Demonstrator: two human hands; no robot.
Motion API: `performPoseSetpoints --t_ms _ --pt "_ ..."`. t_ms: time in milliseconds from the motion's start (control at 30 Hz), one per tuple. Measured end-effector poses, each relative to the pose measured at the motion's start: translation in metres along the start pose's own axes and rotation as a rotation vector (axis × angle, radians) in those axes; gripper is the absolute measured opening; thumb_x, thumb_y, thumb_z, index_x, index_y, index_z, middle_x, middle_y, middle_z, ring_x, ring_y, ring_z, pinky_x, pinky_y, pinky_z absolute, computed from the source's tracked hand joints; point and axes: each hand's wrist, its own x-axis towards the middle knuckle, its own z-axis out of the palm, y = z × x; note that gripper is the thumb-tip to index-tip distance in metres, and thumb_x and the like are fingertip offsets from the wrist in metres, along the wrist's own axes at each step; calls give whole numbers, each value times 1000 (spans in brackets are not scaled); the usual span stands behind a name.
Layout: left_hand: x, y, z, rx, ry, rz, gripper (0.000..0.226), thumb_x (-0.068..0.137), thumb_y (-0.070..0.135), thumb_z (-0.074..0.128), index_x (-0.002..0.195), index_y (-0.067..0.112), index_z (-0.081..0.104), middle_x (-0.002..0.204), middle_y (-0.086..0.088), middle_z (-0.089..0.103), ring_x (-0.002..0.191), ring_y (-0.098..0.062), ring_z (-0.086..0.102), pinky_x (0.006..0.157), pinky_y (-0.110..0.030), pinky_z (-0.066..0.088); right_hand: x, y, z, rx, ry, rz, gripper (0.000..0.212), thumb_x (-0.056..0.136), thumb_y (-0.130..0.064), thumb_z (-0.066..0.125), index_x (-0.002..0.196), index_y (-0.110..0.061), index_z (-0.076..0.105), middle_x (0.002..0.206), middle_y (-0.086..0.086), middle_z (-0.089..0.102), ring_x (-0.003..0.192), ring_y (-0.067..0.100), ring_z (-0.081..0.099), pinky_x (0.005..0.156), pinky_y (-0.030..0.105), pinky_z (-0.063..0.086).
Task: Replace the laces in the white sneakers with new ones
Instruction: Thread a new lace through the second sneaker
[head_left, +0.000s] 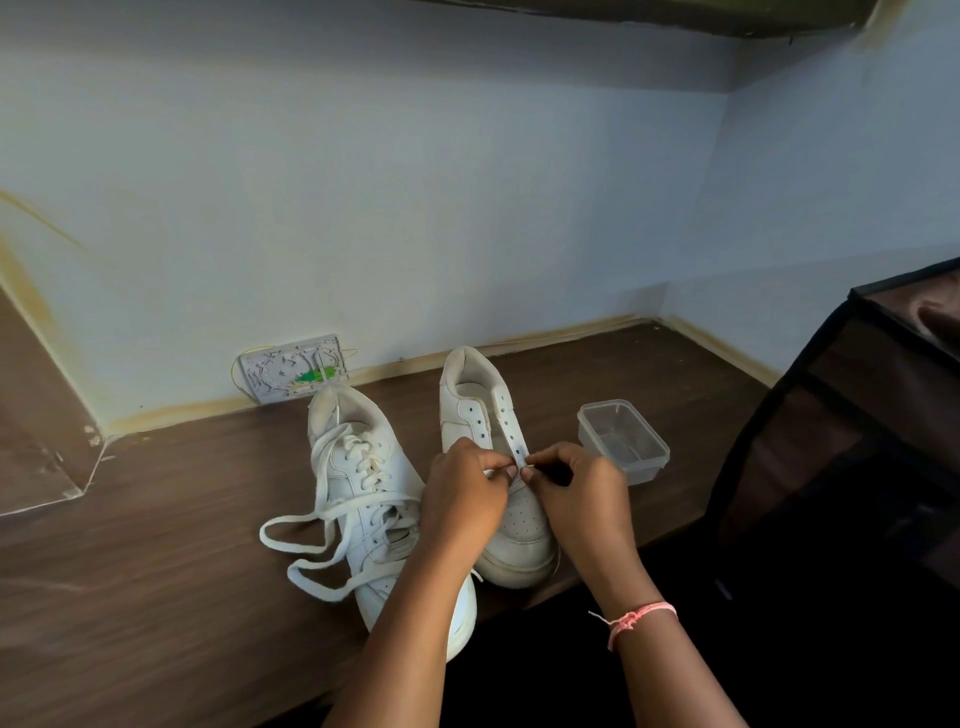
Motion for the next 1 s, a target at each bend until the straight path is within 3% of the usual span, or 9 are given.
performPoseSetpoints --t_ms 133,233,367,500,600,700,767,867,1000 --pt "-12 12 -6 201 -45 19 32 86 51 66 115 37 66 115 11 51 119 -16 39 97 -35 35 6 1 -7 -10 -15 -9 14 88 -14 69 79 -25 65 76 -12 66 73 -6 59 56 3 40" --pt "-23 18 -7 327 57 38 44 79 54 71 118 40 55 121 14 45 119 -14 35 92 -33 25 11 -3 -25 4 151 -6 20 89 -7 64 80 -24 62 76 -13 62 74 -7 56 57 3 39" --pt "-22 15 -8 252 132 142 66 75 47 78 129 50 39 117 17 35 109 -9 30 88 -32 22 15 -17 -63 460 379 97 13 98 -14 54 89 -23 56 88 4 69 71 17 69 54 24 49" --pt "-17 20 3 268 178 303 30 85 44 69 115 43 65 117 19 46 111 -11 39 93 -37 31 11 -30 -69 1047 71 198 9 104 -11 40 100 -14 48 95 21 73 68 26 70 49 28 51" --pt "-13 20 7 144 233 302 9 84 39 72 93 38 72 103 21 53 104 -12 47 91 -39 35 12 -30 -63 1191 75 199 10 103 -7 41 110 -11 48 103 25 70 88 32 72 63 32 59" --pt "-8 28 3 -73 346 364 6 81 40 73 86 38 72 95 20 56 96 -14 54 85 -49 44 15 -19 -63 809 87 120 43 90 12 54 122 -17 46 110 11 68 92 21 69 63 24 56" --pt "-9 36 0 -156 382 405 17 81 49 64 93 38 68 95 19 56 95 -15 57 84 -50 45 11 -15 -59 513 -79 31 56 84 16 58 125 -22 50 110 0 65 86 3 66 60 15 50" --pt "-14 47 5 -195 341 422 27 81 57 56 104 44 62 97 20 55 99 -15 57 86 -49 47 5 -16 -48 292 -258 -50 34 84 6 66 106 -20 64 86 -7 69 69 -8 62 58 10 44" --pt "-16 43 3 -98 227 397 38 74 63 58 109 48 58 106 23 50 108 -10 53 95 -47 43 6 -9 -41 12 -91 -98 16 90 -7 61 79 -16 69 66 -4 66 57 -4 56 50 11 39"
